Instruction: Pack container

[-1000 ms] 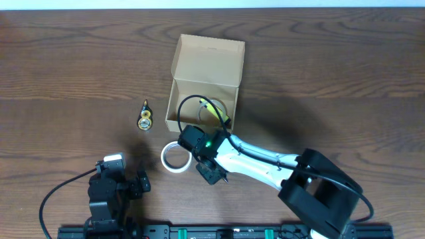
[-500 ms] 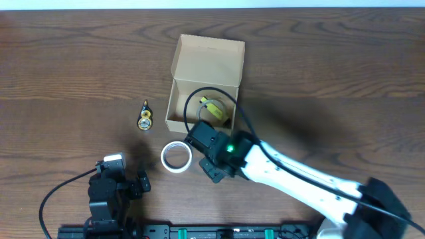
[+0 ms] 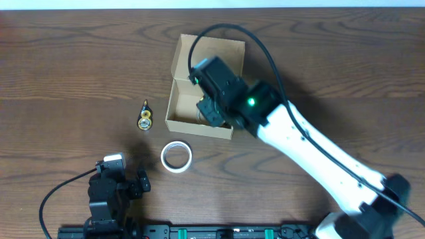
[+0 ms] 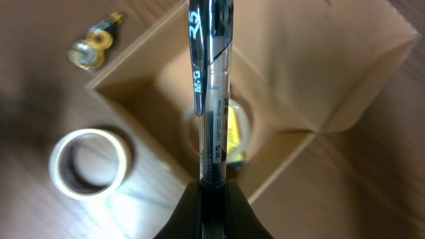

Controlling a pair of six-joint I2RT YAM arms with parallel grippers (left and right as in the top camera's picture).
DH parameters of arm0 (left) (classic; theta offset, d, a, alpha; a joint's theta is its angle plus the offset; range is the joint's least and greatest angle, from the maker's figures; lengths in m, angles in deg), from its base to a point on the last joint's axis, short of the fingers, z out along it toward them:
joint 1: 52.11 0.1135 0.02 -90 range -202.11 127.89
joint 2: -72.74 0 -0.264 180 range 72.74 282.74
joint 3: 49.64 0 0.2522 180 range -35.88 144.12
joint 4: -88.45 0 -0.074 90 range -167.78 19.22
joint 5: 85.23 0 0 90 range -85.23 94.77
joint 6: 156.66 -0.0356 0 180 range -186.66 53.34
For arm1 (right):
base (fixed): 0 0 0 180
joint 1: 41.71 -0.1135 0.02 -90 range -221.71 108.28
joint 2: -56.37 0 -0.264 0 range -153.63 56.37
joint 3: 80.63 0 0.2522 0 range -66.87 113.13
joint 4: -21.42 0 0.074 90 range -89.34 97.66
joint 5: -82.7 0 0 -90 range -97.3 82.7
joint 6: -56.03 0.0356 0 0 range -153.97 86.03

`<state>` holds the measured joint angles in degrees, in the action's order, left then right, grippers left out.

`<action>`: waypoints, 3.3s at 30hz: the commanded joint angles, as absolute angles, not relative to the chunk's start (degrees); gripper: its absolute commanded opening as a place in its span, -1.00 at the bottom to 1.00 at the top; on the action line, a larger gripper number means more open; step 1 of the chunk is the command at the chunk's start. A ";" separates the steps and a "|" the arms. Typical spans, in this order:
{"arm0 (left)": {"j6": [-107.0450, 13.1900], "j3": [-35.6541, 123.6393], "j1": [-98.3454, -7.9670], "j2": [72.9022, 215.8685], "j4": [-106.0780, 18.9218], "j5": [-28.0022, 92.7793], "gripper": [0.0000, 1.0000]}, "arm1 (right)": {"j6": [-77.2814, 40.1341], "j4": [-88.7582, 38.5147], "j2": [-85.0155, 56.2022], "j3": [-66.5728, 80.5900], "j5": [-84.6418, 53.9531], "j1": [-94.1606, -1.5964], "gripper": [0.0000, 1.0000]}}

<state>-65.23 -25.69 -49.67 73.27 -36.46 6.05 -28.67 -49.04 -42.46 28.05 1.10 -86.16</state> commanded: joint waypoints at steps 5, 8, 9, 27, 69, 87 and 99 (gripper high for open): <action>-65.87 -26.65 -49.89 73.03 -36.07 5.81 0.91 | -33.00 -56.48 -54.55 39.19 1.61 -84.76 -0.98; -65.87 -26.65 -49.89 73.03 -36.07 5.81 0.91 | -33.02 -58.07 -58.07 40.42 1.43 -84.70 -0.98; -65.87 -26.65 -49.89 73.03 -36.05 5.81 0.91 | -33.02 -58.18 -58.52 40.40 1.45 -84.70 -0.98; -65.87 -26.65 -49.89 73.03 -36.07 5.81 0.91 | -35.45 -57.90 -64.43 40.26 -0.69 -84.43 -0.97; -65.87 -26.65 -49.89 73.03 -36.07 5.81 0.91 | -37.04 -55.19 -49.13 44.11 -1.83 -84.15 0.99; -65.87 -26.65 -49.89 73.03 -36.07 5.81 0.91 | -26.66 -44.30 -0.36 1.95 -1.41 -71.12 0.98; -65.87 -26.65 -49.89 73.03 -36.05 5.81 0.91 | -16.21 -55.47 23.57 -12.35 14.00 -69.79 0.99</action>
